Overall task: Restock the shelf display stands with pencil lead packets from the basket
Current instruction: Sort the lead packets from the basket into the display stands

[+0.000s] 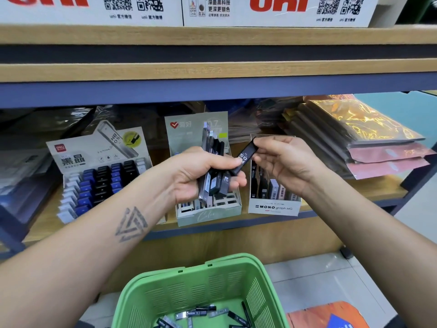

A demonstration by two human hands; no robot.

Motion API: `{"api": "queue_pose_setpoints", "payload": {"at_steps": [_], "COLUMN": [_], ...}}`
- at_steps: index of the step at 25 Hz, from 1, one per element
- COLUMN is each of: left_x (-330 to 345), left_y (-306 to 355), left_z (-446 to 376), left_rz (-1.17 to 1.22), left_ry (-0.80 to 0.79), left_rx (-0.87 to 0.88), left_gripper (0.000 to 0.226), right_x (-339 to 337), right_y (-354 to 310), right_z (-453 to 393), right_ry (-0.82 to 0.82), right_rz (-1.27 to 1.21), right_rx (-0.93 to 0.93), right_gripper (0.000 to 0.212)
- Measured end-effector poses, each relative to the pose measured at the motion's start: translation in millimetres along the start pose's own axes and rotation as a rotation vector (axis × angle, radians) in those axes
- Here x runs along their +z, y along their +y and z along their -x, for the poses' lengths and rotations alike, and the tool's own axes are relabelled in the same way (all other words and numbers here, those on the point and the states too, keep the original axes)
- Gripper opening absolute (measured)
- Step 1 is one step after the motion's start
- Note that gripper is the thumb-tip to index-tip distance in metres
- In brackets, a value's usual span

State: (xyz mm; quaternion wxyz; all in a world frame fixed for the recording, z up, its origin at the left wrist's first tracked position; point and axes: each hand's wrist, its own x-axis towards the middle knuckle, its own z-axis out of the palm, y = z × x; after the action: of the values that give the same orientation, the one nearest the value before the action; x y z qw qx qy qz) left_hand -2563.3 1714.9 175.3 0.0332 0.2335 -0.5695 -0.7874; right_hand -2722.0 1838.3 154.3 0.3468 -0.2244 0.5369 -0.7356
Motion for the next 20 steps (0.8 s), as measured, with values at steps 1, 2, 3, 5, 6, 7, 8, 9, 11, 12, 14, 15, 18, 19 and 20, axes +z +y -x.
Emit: {"api": "queue_pose_setpoints", "payload": {"at_steps": [1, 2, 3, 5, 6, 7, 8, 9, 11, 12, 14, 15, 18, 19, 20], "left_x": [-6, -13, -21, -38, -45, -50, -54, -57, -62, -65, -73, -79, -106, -116, -126], "left_y": [4, 8, 12, 18, 21, 22, 22, 21, 19, 17, 17, 18, 22, 22, 22], "left_z": [3, 6, 9, 12, 14, 16, 18, 20, 25, 27, 33, 37, 49, 54, 59], "left_rz": [0.014, 0.036, 0.059, 0.095, 0.103, 0.103, 0.092, 0.07, 0.014, -0.005, -0.011, 0.002, 0.07, 0.089, 0.102], "left_ry": [0.015, 0.04, 0.072, 0.146, 0.17, 0.183, 0.191, 0.2, 0.213, 0.215, 0.228, 0.24, 0.312, 0.342, 0.364], "left_rx": [-0.002, -0.001, 0.003, 0.016, 0.02, 0.02, 0.018, 0.017, 0.018, 0.022, 0.036, 0.038, 0.022, 0.02, 0.022], "left_gripper": [0.008, 0.008, 0.01, 0.016, 0.015, 0.013, 0.01, 0.008, 0.007, 0.007, 0.004, 0.002, 0.008, 0.008, 0.008], "right_x": [2, 3, 6, 14, 21, 28, 35, 43, 59, 67, 85, 95, 123, 132, 140], "right_y": [1, 3, 5, 9, 12, 15, 18, 21, 28, 30, 33, 35, 44, 50, 56], "right_z": [-1, -3, -3, -1, 0, 1, 2, 3, 3, 3, 5, 6, 3, 0, -3], "right_ry": [-0.001, -0.025, -0.065, -0.145, -0.177, -0.2, -0.218, -0.24, -0.298, -0.341, -0.429, -0.459, -0.382, -0.324, -0.281], "right_rz": [-0.011, -0.007, 0.028, 0.179, 0.246, 0.291, 0.317, 0.332, 0.355, 0.376, 0.467, 0.525, 0.726, 0.803, 0.859], "right_rx": [-0.01, -0.016, -0.024, -0.054, -0.066, -0.073, -0.075, -0.078, -0.08, -0.083, -0.106, -0.123, -0.256, -0.313, -0.364], "right_gripper": [0.011, 0.017, 0.021, 0.019, 0.016, 0.014, 0.012, 0.012, 0.017, 0.024, 0.044, 0.052, 0.038, 0.028, 0.019]}}
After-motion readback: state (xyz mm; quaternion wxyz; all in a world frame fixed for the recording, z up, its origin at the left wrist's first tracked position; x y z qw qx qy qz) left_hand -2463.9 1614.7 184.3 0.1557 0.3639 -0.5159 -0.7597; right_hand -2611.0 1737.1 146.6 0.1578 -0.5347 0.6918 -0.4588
